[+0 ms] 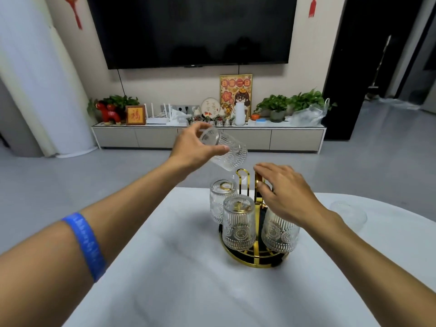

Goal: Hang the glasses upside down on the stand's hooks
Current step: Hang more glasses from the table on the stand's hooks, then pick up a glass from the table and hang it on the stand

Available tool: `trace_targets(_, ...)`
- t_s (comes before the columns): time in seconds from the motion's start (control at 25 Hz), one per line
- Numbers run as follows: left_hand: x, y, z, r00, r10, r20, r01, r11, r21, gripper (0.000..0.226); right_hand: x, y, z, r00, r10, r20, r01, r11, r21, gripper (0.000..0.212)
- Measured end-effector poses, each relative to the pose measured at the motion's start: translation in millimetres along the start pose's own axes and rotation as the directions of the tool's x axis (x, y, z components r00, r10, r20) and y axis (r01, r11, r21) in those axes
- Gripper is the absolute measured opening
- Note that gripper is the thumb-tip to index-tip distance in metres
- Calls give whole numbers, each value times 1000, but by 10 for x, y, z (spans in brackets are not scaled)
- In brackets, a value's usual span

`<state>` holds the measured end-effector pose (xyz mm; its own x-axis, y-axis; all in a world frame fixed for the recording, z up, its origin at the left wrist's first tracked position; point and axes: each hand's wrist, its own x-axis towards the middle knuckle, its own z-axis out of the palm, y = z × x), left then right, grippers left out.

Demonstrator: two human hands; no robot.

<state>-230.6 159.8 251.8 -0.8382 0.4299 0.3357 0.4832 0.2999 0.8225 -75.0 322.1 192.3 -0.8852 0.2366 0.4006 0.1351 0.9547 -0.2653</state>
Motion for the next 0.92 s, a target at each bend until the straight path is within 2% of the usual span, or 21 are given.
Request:
trace_targets(0.16, 243, 132, 365, 992, -15, 128, -1, 992, 125, 84, -2, 20, 16, 1000, -5, -7, 5, 1000, 22, 46)
trace_targets(0.4, 402, -71, 821, 957, -87, 276, -22, 929, 369, 77, -39, 53, 26, 998, -26, -59, 30, 997, 78, 47)
trace_targets(0.64, 440, -267, 1112, 931, -114, 348, -95, 842, 532, 75, -44, 48, 58, 996, -30, -78, 36, 996, 82, 45)
trace_targets(0.92, 455, -253, 1070, 912, -170, 374, -90, 806, 586, 82, -20, 32, 40, 998, -5, -68, 12, 996, 93, 43)
